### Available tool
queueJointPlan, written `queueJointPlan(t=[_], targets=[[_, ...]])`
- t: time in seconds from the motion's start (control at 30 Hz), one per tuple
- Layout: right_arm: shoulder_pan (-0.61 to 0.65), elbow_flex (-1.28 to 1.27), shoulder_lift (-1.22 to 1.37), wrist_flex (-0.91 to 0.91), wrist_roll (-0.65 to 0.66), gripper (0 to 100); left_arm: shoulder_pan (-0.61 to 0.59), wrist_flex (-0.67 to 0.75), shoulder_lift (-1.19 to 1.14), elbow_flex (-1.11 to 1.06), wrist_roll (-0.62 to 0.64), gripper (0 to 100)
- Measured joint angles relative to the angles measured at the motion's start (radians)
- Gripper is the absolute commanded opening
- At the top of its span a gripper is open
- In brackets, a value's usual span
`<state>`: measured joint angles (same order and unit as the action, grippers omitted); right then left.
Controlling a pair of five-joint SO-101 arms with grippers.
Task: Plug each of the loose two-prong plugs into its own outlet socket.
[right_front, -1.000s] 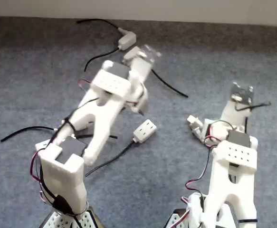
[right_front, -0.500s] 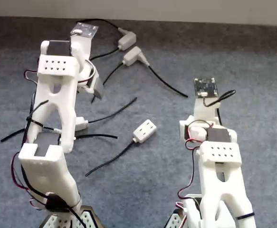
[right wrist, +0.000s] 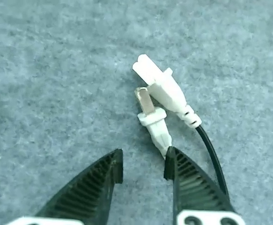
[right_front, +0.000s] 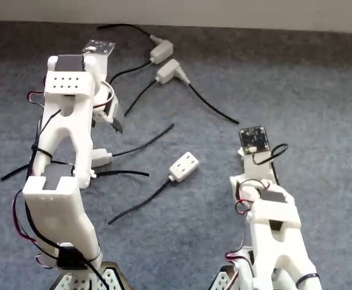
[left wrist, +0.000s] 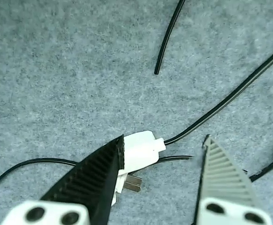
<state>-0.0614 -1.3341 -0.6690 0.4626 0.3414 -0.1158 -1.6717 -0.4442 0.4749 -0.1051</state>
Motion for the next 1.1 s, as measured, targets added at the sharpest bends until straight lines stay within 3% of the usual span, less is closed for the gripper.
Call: queueJointPlan(t=[0.17,0.23,0.53,0.67,0.93,1.1], targets=[[0.002,-0.109,-0.014,-0.123,0.037,9.8,-0.002,-0.002,0.000,0.000,0.023,27],[-0.003,-0.112,-0.014,-0.130,0.041,5.8,-0.006,-0.014,0.000,0.000,0.023,27],[-0.003,-0.104,-0.003,-0.089,0.048,5.1,-0.114,-0.032,0.000,0.000,0.023,27],[-0.003,0.006,-0.003,0.051,0.046,5.1,-0.124,-0.037,0.000,0.000,0.025,27],[-0.006,0.465,-0.003,0.500,-0.143,5.1,-0.123,-0.037,0.000,0.000,0.025,27],[0.035,0.641,-0.003,0.667,-0.169,5.6,-0.150,-0.037,0.000,0.000,0.023,27]])
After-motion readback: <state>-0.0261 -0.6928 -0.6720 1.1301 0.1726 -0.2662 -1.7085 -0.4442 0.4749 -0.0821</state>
